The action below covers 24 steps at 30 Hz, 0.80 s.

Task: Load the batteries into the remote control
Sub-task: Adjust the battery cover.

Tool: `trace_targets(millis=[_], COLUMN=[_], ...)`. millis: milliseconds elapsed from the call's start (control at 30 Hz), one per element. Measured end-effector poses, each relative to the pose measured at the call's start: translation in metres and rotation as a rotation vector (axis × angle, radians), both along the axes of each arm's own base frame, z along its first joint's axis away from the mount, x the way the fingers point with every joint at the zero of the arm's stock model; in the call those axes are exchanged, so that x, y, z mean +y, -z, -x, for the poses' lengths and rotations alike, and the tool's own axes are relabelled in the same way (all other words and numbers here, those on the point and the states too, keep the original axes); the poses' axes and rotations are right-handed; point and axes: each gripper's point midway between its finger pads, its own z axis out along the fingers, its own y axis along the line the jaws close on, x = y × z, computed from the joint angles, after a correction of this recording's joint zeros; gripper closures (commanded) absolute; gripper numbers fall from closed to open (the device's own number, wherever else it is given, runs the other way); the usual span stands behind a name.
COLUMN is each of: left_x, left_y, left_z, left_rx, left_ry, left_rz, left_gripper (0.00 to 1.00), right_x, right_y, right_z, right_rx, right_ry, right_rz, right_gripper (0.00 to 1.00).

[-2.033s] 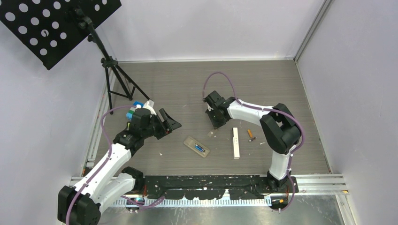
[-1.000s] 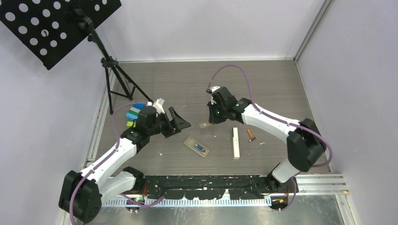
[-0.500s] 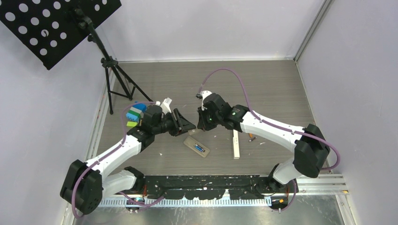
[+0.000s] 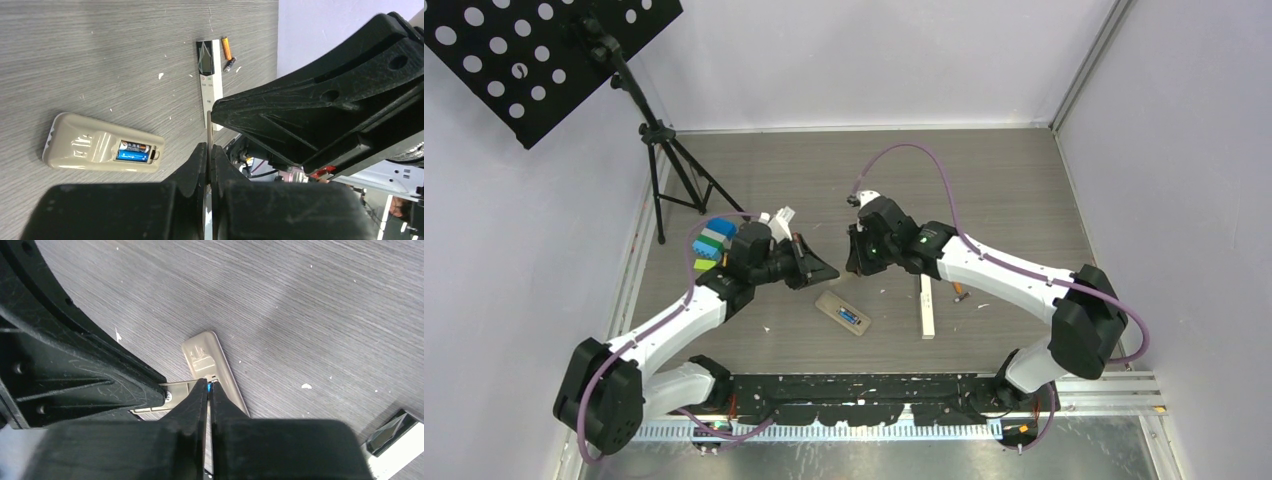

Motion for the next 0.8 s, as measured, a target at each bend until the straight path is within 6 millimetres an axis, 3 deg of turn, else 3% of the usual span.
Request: trace_targets(millis=[67, 133, 167, 300, 467, 633, 800], left_x=[0.000, 0.000, 0.000, -0.002, 0.003, 0.006, 0.005], left_y=[-0.002, -0.005, -0.006, -0.027, -0.068, -0.094, -0.106], left_z=[-0.001, -0.004, -0.005, -0.014, -0.028, -0.041, -0.050], left_rx=[-0.029, -0.069, -0.085, -0.229, -0.525, -0.852, -1.201], left_ry=[0.010, 0.021, 0.026, 0.064, 0.076, 0.124, 0.186], left_rz=[-0.013, -0.035, -0.043, -0.078, -0.122, -0.205, -0.342], left_gripper=[1.00, 1.00, 1.00, 1.00, 1.00, 1.00, 1.00], right_x=[0.000, -0.001, -0.002, -0.017, -0.061, -0.043, -0.026], right_y=[-0.003, -0.007, -0.010, -0.039, -0.071, -0.101, -0.121], right_z=[-0.001, -0.004, -0.006, -0.022, -0.045, -0.043, -0.044], right_rx=[0.010, 0.013, 0.018, 0.068, 0.179, 0.339, 0.452], right_ry=[0.022, 0.050, 0.074, 0.251, 0.574, 0.652, 0.676], right_rz=[-0.015, -0.032, -0.046, -0.210, -0.538, -0.765, -0.870], right_gripper=[0.47, 0.31, 0.28, 0.28, 0.32, 0.33, 0.32])
